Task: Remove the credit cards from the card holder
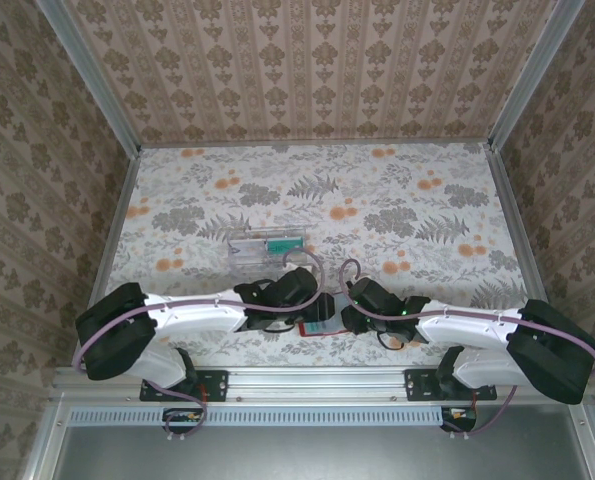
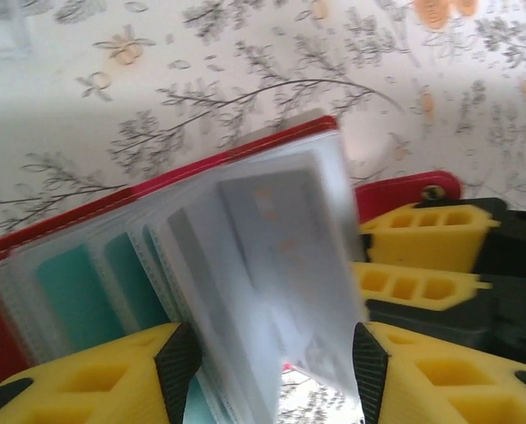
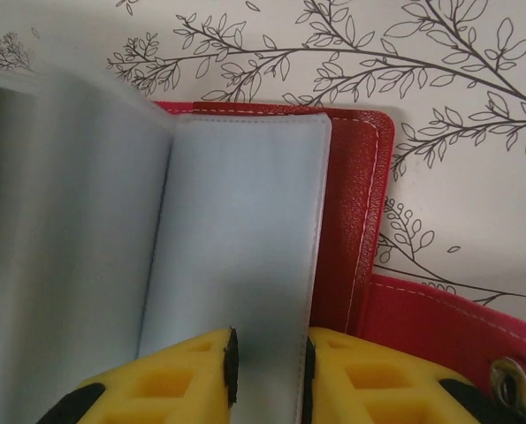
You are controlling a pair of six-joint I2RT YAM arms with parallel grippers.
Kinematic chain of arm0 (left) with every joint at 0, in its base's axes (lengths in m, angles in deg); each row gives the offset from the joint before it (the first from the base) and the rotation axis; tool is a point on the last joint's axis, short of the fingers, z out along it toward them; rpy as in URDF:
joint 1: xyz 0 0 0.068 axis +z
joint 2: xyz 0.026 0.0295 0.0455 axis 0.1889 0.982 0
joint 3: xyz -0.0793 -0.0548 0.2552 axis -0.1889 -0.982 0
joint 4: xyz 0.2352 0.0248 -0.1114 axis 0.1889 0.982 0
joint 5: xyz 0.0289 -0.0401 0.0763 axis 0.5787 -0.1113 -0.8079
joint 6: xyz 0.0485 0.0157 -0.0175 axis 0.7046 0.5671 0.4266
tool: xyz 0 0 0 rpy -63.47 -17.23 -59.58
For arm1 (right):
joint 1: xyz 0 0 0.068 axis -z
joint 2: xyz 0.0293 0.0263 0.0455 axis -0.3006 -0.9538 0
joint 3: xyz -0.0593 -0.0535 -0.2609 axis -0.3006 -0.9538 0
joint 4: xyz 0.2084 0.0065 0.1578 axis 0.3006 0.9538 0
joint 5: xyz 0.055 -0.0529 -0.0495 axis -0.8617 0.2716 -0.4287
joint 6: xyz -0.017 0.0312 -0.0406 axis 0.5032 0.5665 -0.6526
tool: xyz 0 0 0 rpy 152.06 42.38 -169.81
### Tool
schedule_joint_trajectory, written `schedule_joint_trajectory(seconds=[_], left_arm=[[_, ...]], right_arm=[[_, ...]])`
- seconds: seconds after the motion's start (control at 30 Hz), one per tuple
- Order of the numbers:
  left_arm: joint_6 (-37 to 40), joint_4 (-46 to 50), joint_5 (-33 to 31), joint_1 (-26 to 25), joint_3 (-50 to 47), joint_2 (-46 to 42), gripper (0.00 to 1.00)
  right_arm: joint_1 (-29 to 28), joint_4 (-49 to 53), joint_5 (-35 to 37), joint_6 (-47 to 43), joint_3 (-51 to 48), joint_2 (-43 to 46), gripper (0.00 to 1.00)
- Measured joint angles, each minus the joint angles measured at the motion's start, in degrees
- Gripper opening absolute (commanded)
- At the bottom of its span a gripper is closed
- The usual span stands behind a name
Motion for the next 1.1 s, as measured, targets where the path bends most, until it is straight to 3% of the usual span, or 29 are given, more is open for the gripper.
schedule_joint_trajectory(seconds=[0.3,0.67,1.1], left_arm=[[0.9,-0.8,2.0,-0.2,1.8,3.0,0.56],[0.9,0.2,1.9,-0.2,1.2,2.1,0.55],[0.9,3.5,-1.3,0.2,-5.2,-6.6,0.46]], right_arm=[[-0.1,0.7,1.3,0.4,0.0,1.0,0.38],[0.6,7.9,7.2,1.5,-0.9,16.4,0.42],[0.9,6.1,3.8,0.9,-1.1,10.1,0.43]])
